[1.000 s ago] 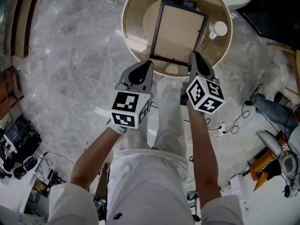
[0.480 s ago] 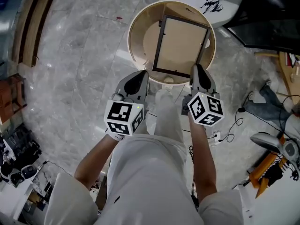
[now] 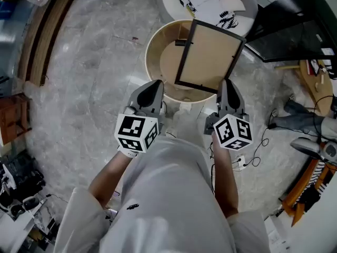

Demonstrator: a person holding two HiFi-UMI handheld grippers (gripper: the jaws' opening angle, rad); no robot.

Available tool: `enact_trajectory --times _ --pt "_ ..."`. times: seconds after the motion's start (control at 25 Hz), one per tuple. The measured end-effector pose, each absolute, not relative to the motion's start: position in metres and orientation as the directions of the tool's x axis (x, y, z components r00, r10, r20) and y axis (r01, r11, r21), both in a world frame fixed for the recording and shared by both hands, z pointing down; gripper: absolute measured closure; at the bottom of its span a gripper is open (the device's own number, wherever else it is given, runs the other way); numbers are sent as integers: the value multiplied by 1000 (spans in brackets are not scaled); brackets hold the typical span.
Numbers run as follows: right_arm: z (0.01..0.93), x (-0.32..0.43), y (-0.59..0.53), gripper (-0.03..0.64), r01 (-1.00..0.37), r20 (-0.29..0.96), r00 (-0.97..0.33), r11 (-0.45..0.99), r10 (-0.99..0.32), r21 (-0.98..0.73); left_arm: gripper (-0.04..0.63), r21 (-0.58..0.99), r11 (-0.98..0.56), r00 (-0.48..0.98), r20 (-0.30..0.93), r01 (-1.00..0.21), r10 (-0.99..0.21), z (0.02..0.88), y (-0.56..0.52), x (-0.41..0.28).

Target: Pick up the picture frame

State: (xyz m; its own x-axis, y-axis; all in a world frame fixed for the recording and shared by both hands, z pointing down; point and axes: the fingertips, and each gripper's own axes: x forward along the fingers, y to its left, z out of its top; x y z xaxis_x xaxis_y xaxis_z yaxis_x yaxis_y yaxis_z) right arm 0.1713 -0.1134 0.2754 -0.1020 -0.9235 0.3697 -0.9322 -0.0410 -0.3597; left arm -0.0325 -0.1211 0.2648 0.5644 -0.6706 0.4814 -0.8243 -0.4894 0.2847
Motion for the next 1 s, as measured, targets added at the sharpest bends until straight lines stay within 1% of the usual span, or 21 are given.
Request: enact_trajectory --times 0.2,0.4,0.76,1.0 --pt "232 179 -97 580 -928 300 -76 -42 -951 -370 603 256 -529 585 429 -809 -688 224 -112 -26" --pt "205 188 -83 580 -929 247 -54 -42 -968 -369 603 229 -556 598 398 -799 -696 205 -102 -20" --pt "182 203 -57 580 -925 200 -12 -65 -980 -374 603 217 -574 611 372 -789 -699 185 -90 -14" --pt "176 207 -47 580 -929 184 -13 -57 -983 -366 603 204 -567 601 347 -798 -720 172 -88 -15"
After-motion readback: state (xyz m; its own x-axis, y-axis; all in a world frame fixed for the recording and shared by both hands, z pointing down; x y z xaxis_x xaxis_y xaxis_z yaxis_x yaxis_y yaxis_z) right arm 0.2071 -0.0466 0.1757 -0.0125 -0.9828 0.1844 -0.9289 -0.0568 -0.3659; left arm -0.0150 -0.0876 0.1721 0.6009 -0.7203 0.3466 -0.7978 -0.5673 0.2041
